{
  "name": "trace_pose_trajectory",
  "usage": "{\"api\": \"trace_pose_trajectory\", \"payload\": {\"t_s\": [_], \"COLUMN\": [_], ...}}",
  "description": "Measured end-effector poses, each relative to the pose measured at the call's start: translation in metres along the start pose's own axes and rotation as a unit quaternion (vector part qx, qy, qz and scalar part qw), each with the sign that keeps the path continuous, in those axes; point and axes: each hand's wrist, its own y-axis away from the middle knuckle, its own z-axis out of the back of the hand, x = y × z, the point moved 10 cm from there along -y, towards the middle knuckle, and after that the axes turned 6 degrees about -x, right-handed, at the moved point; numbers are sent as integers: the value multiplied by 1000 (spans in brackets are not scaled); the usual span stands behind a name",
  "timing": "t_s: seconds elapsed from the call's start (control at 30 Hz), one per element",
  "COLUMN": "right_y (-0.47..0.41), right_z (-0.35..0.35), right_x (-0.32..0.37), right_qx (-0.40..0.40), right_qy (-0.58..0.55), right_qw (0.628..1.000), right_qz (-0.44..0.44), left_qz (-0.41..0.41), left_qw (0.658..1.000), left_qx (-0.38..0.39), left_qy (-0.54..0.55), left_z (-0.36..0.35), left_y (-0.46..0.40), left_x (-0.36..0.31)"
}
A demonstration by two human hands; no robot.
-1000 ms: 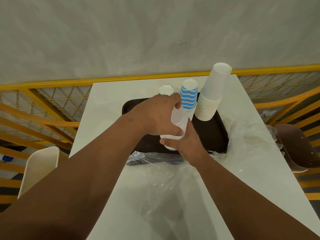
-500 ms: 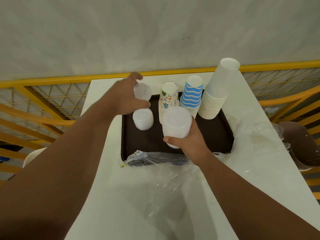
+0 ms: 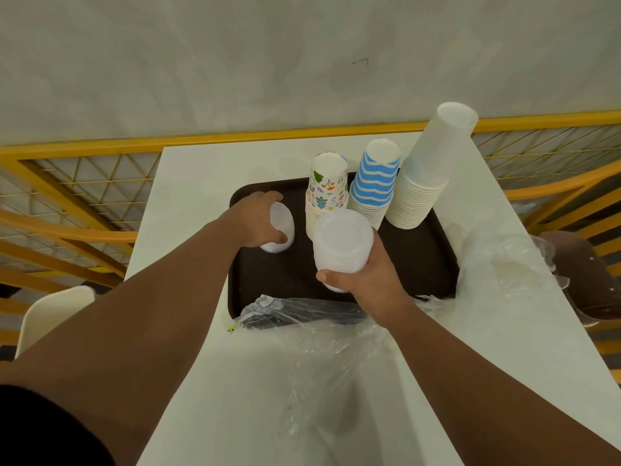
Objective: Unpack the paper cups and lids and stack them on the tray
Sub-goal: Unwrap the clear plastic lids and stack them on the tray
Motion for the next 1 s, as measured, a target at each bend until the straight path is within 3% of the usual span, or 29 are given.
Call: {"api": "trace_pose_trajectory", "payload": {"t_s": [0.43, 1.0], "right_y": [-2, 2], "right_z": [3, 12], "right_x": [1, 0], "right_qx": [-4, -10], "right_qy": [24, 30], "right_qw": [1000, 999], "right_qz": [4, -5], "left_qz": [-2, 10], "left_qw": [998, 1000], "left_qx": [26, 12], "left_qy": [-50, -22], "left_z": [-11, -12], "left_y": [-6, -3], "left_x": [-1, -1]}}
